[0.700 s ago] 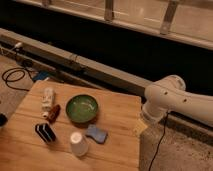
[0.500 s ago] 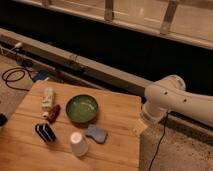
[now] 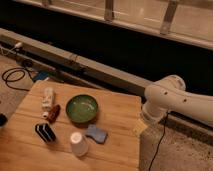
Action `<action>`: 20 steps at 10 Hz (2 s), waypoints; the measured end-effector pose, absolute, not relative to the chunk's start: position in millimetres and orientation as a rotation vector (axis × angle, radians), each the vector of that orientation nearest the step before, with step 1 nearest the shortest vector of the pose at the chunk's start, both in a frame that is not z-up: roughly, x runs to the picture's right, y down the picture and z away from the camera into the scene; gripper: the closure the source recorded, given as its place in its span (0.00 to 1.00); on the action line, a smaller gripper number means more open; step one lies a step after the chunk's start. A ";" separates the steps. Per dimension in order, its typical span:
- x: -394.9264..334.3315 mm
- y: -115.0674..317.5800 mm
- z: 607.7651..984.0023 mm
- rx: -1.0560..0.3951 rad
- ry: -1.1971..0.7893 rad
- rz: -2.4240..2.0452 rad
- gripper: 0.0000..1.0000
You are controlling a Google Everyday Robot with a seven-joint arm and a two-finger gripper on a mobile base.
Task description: Place the ceramic cup over the eraser
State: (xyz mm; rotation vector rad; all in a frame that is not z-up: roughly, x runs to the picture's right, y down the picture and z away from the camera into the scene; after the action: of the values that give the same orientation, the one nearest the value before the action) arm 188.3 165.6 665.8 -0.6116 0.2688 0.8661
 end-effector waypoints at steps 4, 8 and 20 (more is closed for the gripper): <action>188.3 165.6 665.8 -0.612 0.269 0.866 0.20; 188.2 165.9 666.1 -0.613 0.269 0.866 0.20; 91.3 153.5 667.1 -0.674 0.133 0.653 0.20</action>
State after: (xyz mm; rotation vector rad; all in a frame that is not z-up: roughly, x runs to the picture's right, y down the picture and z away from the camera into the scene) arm 91.3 153.5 667.1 -0.6745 0.1331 0.6529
